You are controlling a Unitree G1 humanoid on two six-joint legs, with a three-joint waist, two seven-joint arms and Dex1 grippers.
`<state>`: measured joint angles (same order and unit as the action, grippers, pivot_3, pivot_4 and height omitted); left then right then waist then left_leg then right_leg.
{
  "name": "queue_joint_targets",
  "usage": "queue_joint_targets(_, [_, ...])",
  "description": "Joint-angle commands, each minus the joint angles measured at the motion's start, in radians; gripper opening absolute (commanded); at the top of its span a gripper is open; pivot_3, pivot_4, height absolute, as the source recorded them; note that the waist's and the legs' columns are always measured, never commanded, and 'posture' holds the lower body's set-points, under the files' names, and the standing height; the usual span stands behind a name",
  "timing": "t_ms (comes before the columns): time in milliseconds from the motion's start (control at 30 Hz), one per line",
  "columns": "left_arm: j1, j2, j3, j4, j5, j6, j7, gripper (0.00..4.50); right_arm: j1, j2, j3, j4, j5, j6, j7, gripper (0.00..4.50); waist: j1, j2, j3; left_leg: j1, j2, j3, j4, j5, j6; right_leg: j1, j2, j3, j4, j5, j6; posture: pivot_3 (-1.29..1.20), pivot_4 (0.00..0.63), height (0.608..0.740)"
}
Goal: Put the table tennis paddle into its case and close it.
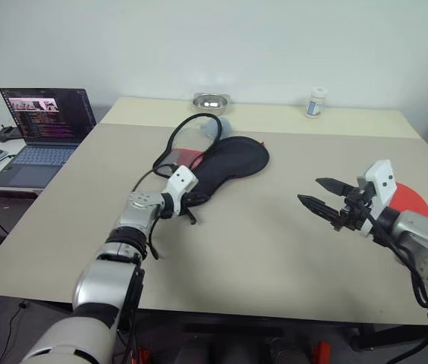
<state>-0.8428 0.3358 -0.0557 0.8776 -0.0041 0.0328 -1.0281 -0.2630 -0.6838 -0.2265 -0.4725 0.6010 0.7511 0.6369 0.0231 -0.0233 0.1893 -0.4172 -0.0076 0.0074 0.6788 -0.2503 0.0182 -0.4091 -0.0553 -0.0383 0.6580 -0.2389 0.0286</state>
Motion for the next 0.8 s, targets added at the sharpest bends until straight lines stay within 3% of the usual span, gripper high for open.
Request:
queue_joint_targets(33, [0.112,-0.042,-0.064,-0.348,-0.066,0.231,-0.046,0.02,0.017,-0.051,-0.041,0.001,0.018,-0.014,0.053,3.48,0.000,0.000,0.000,0.000,0.000,0.000,0.000,0.000,0.000,0.000,-0.001,0.000,0.000,0.000,0.000,0.00,0.150,0.740])
queue_joint_targets(233, [0.195,-0.110,-0.134,-0.626,-0.103,0.456,0.019,0.02,0.053,-0.109,-0.061,0.019,0.021,-0.026,0.109,3.48,0.000,0.000,0.000,0.000,0.002,-0.003,0.000,0.000,0.000,0.000,0.000,-0.001,0.000,0.000,0.000,0.00,0.150,0.740])
queue_joint_targets(500, [0.202,-0.119,-0.160,-0.660,-0.106,0.504,0.062,0.02,0.055,-0.117,-0.070,0.028,0.012,-0.039,0.101,3.48,-0.006,0.000,0.000,0.002,0.003,-0.002,0.000,0.000,0.001,0.000,0.001,0.000,0.001,-0.002,0.002,0.00,0.150,0.740])
queue_joint_targets(600, [0.199,-0.121,-0.154,-0.663,-0.110,0.490,0.079,0.72,0.061,-0.110,-0.065,0.021,0.013,-0.033,0.087,3.48,-0.006,0.000,0.000,0.002,0.002,-0.002,0.000,0.000,0.001,0.000,0.001,0.000,0.001,0.000,0.000,0.00,0.150,0.740])
queue_joint_targets(733, [0.209,-0.112,-0.167,-0.703,-0.115,0.486,0.082,2.14,0.051,-0.098,-0.056,0.022,0.027,0.005,0.053,3.48,-0.004,0.000,0.000,0.002,0.002,-0.001,0.000,0.000,0.001,0.000,0.001,0.000,0.001,0.000,0.000,0.00,0.150,0.740])
queue_joint_targets(800, [0.237,-0.051,-0.193,-0.790,-0.158,0.517,-0.026,2.95,0.030,-0.099,-0.036,0.021,0.030,0.058,0.019,3.48,-0.007,0.001,0.000,0.002,0.002,-0.001,0.000,0.000,0.001,0.000,0.001,0.000,0.001,0.000,0.000,0.00,0.150,0.740])
